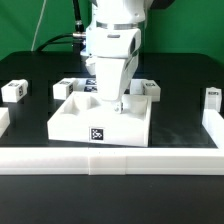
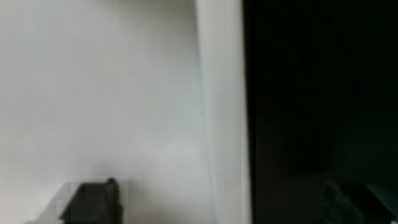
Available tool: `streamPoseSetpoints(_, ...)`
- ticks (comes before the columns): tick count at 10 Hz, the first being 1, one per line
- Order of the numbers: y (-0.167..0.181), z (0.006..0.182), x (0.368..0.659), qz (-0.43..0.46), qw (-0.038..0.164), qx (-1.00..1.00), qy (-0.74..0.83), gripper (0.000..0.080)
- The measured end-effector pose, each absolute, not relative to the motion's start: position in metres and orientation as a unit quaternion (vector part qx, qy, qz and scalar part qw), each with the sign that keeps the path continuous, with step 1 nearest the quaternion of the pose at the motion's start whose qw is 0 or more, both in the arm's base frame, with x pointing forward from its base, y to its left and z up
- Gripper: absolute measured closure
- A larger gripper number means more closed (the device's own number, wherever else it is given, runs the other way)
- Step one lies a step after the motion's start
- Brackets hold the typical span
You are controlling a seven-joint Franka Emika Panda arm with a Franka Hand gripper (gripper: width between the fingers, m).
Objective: Assemble one leg
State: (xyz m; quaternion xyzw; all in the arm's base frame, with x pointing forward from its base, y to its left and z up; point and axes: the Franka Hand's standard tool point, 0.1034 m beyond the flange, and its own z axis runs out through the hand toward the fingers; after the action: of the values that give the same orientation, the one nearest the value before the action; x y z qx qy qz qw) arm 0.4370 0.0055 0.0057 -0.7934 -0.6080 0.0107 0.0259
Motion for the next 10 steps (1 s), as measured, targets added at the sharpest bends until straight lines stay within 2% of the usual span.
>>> streamPoseSetpoints(1,0.0055,0.0058,0.4370,0.011,0.026,-0.793,-0.608,0.0374)
streamPoseSetpoints(2,0.0055,0.0058,0.4370,0.011,0.026,-0.793,-0.608,0.0374)
streamPoseSetpoints(3,0.0055,0.0057,0.4370,0.011,0.026,-0.793,-0.608,0.0559)
streamPoseSetpoints(4,0.0055,0.0057,0.4369,0.011,0.026,-0.793,-0.608,0.0695)
streamPoseSetpoints(5,0.0055,0.0064,0.4382,0.009,0.025,-0.793,-0.608,0.0695)
streamPoseSetpoints(6,0.0055,0.0065,0.4384,0.009,0.024,-0.793,-0.608,0.0740)
streamPoseSetpoints(10,0.0055,0.0066,0.4386,0.009,0.024,-0.793,-0.608,0.0740)
